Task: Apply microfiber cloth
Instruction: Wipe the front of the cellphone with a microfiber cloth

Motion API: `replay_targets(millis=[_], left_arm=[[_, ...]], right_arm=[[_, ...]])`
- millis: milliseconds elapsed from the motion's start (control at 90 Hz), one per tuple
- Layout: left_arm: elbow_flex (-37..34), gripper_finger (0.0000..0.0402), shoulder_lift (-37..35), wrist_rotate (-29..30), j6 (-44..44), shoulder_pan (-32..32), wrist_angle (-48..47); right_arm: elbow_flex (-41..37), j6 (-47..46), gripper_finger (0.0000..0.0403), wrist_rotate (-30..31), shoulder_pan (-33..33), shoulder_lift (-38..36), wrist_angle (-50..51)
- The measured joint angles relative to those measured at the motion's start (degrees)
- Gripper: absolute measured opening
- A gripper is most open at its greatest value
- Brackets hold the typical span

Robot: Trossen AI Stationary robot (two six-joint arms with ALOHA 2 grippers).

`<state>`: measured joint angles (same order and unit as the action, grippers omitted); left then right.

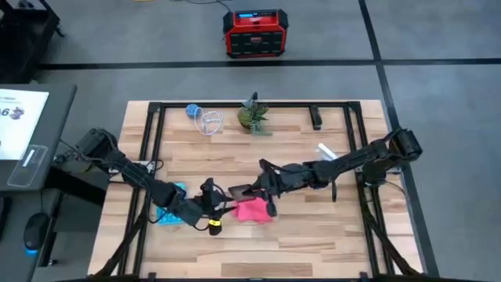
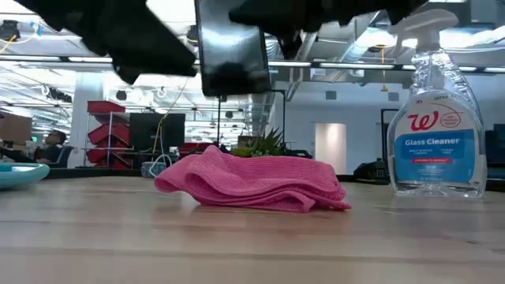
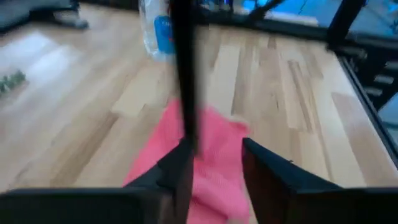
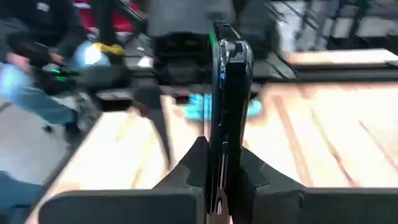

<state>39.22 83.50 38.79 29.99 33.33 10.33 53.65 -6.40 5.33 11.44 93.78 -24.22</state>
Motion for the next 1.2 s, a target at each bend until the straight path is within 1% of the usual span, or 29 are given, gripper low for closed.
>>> replay_targets(millis=[100, 189, 333, 589, 656, 778, 878, 1000, 1089, 1200], left_arm=[[0.0, 0.0134, 0.0, 0.3, 3.9, 0.3, -3.8], [0.0, 0.0135, 0.0, 0.5, 6.6, 0.4, -6.6], [0.0, 0.0135, 0.0, 0.8, 9.8, 0.4, -8.9], [-3.2, 0.0134, 0.0, -2.1, 17.2, 0.4, -9.4], [-4.7, 0.0134, 0.0, -2.9, 20.0, 0.4, -9.4], [-7.2, 0.0134, 0.1, -4.8, 23.7, 0.4, -9.3], [-9.4, 0.0134, 0.1, -7.3, 25.2, 0.4, -7.3], [-11.5, 0.0125, 1.7, -10.3, 25.3, 0.4, -1.7], [-11.9, 0.0103, 5.4, -10.5, 23.6, 0.0, 2.1], [-11.9, 0.006, 10.6, -9.8, 21.1, -1.8, 9.5]], right_arm=[[-4.6, -2.3, 0.0013, 1.7, -0.1, 0.0, -3.5], [-9.4, -4.4, 0.0013, 1.9, 0.0, 0.1, -8.8], [-14.4, -6.4, 0.0013, 1.9, 0.1, 3.0, -18.2], [-12.7, -7.3, 0.0013, 2.0, 0.5, 13.6, -25.6], [-12.6, -7.4, 0.0013, 2.0, 0.5, 14.8, -27.5], [-12.4, -7.0, 0.0013, 3.4, 0.5, 14.4, -26.3], [-12.5, -6.9, 0.0013, 4.5, 0.6, 13.6, -25.3], [-12.5, -6.8, 0.0014, 4.6, 0.6, 13.4, -25.0], [-12.5, -6.8, 0.0014, 4.7, 0.6, 13.4, -25.0], [-12.6, -6.8, 0.0015, 4.9, 0.6, 13.3, -24.9]])
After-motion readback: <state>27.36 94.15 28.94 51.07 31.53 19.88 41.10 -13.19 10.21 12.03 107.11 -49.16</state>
